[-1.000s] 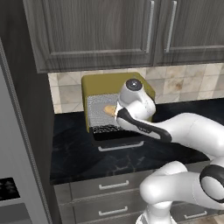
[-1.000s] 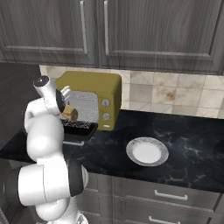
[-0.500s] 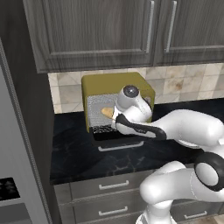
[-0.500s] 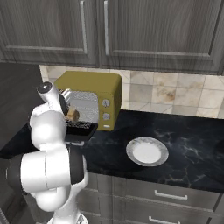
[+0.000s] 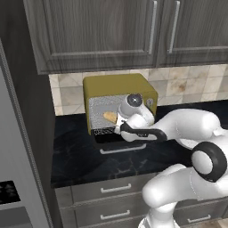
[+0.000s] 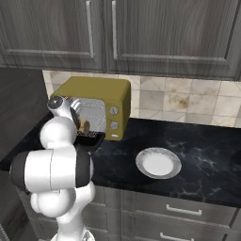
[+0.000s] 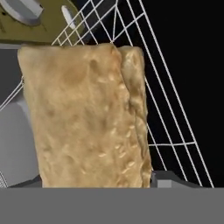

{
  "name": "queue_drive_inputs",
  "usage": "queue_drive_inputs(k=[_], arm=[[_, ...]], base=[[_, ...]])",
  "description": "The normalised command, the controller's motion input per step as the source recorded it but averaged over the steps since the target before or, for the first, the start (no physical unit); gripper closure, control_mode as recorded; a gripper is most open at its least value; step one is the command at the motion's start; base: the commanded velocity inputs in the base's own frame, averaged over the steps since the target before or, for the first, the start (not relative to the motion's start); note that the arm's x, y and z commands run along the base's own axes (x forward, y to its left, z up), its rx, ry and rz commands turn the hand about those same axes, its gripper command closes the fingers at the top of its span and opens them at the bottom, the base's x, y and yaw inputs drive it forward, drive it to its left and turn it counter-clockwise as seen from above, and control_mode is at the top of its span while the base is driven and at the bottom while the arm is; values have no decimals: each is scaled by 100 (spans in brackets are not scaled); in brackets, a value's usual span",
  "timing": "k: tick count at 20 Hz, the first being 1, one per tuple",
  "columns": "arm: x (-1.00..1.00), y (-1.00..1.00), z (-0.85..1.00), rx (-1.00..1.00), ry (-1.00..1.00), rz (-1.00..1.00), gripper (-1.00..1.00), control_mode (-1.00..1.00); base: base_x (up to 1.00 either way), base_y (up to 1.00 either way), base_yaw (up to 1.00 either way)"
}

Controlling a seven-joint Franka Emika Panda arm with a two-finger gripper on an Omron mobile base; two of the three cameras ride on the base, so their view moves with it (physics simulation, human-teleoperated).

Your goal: Pull the toaster oven rack outwards. Pick up the baguette from the plate and place it on the toaster oven rack. Close the toaster oven door fully and set the temperature to the lowest setting.

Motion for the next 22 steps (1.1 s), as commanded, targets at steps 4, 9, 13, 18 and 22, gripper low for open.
queue_drive_inputs(k=[4, 9, 13, 18, 22], arm=[[45, -31, 0, -12, -1, 24, 100, -100], [35, -22, 0, -11, 0, 21, 100, -100], [24, -14, 1, -11, 0, 16, -100, -100], [26, -17, 19, -5, -3, 16, -100, -100], [31, -19, 21, 0, -11, 17, -100, -100]], base=[[0, 0, 0], [0, 0, 0], [0, 0, 0], [0, 0, 0], [0, 0, 0]])
